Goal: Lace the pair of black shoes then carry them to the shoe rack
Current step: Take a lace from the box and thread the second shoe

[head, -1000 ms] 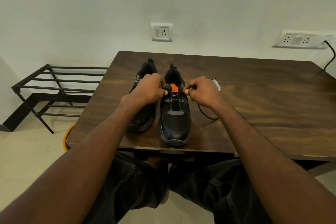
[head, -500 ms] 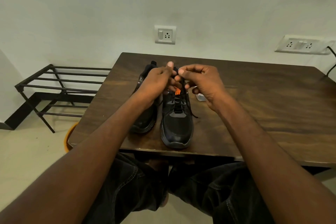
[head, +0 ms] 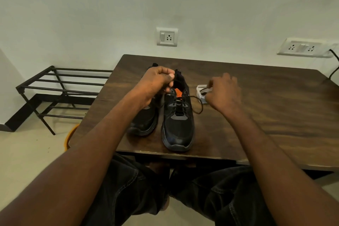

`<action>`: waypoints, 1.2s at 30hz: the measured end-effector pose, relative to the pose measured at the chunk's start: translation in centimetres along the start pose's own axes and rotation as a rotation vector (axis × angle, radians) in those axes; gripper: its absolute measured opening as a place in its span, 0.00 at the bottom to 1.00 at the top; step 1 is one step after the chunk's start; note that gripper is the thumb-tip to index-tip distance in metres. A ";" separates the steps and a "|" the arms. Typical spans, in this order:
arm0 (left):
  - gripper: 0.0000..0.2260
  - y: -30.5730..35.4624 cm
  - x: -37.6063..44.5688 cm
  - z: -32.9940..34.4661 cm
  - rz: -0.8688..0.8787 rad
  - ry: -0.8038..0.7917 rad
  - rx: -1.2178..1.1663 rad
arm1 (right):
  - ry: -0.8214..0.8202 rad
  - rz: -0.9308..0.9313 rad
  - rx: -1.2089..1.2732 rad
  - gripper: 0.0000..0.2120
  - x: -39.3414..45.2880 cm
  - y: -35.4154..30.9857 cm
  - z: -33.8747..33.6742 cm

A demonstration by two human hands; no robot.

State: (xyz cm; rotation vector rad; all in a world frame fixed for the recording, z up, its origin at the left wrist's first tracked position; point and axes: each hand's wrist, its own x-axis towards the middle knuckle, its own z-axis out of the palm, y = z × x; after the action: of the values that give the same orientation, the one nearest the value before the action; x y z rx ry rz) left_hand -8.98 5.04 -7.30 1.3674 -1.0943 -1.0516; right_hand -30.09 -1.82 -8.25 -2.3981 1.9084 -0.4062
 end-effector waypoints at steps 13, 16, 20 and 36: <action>0.05 -1.5 1.5 0.7 0.094 0.176 0.091 | -0.008 -0.153 0.604 0.07 0.2 -3.9 0.9; 0.07 -1.7 1.7 0.6 0.121 0.180 0.122 | -0.044 -0.221 0.721 0.03 0.3 -4.7 0.8; 0.04 -2.1 2.2 0.4 0.182 0.248 0.360 | -0.024 -0.138 0.713 0.04 1.2 -4.9 1.8; 0.10 -3.9 2.4 -0.6 0.204 0.063 0.788 | -0.038 -0.237 0.363 0.08 2.2 -4.4 3.6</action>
State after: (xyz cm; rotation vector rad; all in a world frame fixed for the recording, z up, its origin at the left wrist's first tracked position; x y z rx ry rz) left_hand -7.66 2.90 -11.16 1.8204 -1.6530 -0.4173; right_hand -24.65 -3.32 -10.47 -2.3649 1.3924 -0.6506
